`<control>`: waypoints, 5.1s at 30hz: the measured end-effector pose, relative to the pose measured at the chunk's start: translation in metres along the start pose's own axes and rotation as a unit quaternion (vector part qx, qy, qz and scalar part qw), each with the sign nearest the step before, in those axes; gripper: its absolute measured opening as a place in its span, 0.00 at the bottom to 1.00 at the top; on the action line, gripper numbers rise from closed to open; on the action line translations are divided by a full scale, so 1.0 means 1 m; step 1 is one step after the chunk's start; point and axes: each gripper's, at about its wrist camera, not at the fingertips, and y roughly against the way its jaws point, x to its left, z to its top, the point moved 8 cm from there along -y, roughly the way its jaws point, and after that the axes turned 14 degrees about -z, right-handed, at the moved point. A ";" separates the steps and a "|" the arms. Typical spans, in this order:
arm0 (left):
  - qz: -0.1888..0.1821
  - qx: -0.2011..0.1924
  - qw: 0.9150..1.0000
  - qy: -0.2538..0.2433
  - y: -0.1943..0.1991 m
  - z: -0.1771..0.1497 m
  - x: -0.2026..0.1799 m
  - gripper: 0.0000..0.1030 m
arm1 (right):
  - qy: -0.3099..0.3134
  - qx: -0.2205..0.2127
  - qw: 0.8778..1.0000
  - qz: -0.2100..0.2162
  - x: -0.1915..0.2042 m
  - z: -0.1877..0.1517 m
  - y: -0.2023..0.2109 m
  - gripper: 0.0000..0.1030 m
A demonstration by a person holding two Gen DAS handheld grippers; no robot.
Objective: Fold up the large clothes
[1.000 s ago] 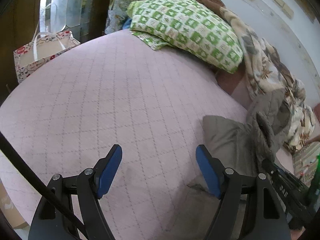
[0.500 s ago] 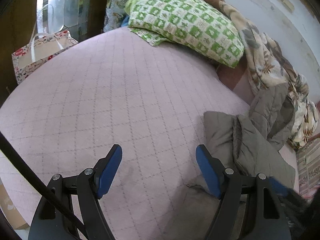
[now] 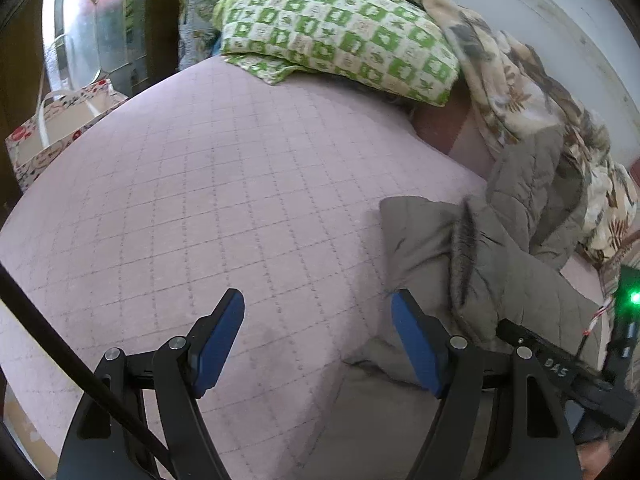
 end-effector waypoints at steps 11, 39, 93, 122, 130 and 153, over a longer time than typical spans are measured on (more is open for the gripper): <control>-0.001 0.082 0.996 -0.031 -0.056 -0.030 -0.034 0.73 | -0.003 -0.059 0.998 -0.035 -0.050 0.053 0.061 0.47; -0.018 0.074 0.996 -0.047 -0.056 -0.020 -0.039 0.73 | -0.153 -0.068 0.982 -0.086 -0.095 0.299 -0.015 0.10; 0.012 0.010 1.000 -0.011 0.004 -0.006 0.010 0.73 | -0.008 -0.048 0.985 -0.163 -0.102 0.014 0.055 0.65; 0.032 0.004 0.999 -0.004 0.007 -0.005 0.022 0.73 | -0.024 0.009 0.997 -0.077 -0.036 -0.001 0.008 0.69; 0.037 0.007 0.999 -0.032 0.006 -0.006 0.011 0.73 | -0.012 -0.053 0.995 -0.082 -0.056 -0.003 0.064 0.69; 0.075 0.008 0.988 -0.135 0.033 -0.067 -0.032 0.73 | -0.109 -0.032 0.981 -0.158 -0.243 -0.172 0.160 0.71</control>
